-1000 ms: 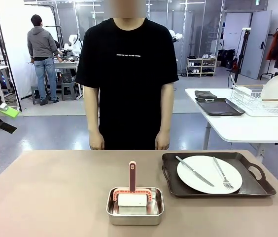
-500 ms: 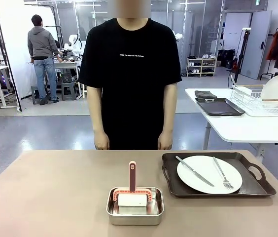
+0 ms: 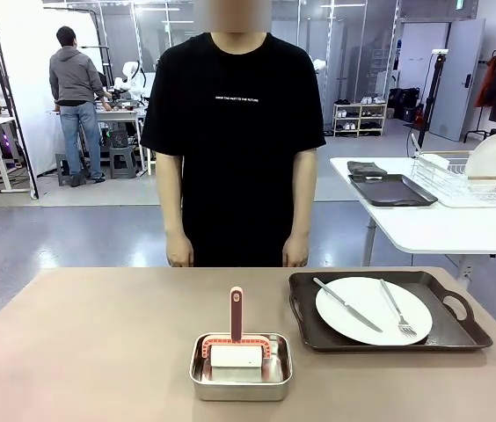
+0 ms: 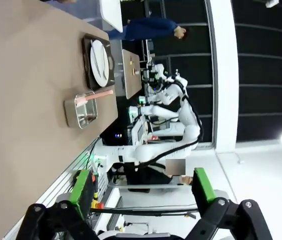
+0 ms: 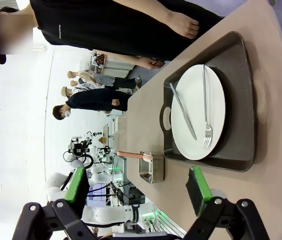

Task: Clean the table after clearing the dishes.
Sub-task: When the right (or left) Handle tray is removed, use the right hand (or left hand) to clean the right (or left) side of the table with the Lint Roller.

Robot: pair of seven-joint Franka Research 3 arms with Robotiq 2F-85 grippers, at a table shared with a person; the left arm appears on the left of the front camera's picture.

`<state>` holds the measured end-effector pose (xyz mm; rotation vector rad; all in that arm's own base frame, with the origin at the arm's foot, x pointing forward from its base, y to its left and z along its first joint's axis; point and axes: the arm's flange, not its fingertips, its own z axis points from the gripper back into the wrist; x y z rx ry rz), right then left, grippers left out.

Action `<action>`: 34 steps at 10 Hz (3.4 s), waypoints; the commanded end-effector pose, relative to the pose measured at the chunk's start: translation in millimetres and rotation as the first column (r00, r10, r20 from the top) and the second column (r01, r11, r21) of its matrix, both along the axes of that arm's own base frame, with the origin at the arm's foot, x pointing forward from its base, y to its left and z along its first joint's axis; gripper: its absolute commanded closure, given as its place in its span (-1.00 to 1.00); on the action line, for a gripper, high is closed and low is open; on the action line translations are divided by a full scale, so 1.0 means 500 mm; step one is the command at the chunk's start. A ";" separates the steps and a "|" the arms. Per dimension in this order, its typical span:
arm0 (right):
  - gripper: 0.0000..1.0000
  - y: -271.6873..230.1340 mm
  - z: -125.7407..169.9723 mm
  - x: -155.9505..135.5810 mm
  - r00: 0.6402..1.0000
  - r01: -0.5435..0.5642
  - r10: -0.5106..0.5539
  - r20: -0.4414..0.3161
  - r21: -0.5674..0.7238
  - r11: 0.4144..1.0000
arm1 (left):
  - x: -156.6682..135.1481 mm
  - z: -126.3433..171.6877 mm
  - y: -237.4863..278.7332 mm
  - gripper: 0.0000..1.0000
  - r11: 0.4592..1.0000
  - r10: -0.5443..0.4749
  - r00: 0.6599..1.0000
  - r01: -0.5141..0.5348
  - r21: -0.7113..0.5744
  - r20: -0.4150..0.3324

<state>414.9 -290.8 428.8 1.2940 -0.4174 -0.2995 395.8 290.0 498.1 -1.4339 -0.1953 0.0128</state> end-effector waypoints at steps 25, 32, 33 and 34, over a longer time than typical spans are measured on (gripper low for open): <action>-1.00 0.002 0.007 -0.002 1.000 0.001 -0.001 0.006 0.000 1.000 | 0.003 -0.010 0.029 -1.00 0.999 0.035 0.999 -0.035 -0.005 -0.021; -1.00 0.002 0.007 -0.002 1.000 0.001 -0.001 0.006 0.000 1.000 | 0.003 -0.010 0.029 -1.00 0.999 0.035 0.999 -0.035 -0.005 -0.021; -1.00 0.002 0.007 -0.002 1.000 0.001 -0.001 0.006 0.000 1.000 | 0.003 -0.010 0.029 -1.00 0.999 0.035 0.999 -0.035 -0.005 -0.021; -1.00 0.002 0.007 -0.002 1.000 0.001 -0.001 0.006 0.000 1.000 | 0.003 -0.010 0.029 -1.00 0.999 0.035 0.999 -0.035 -0.005 -0.021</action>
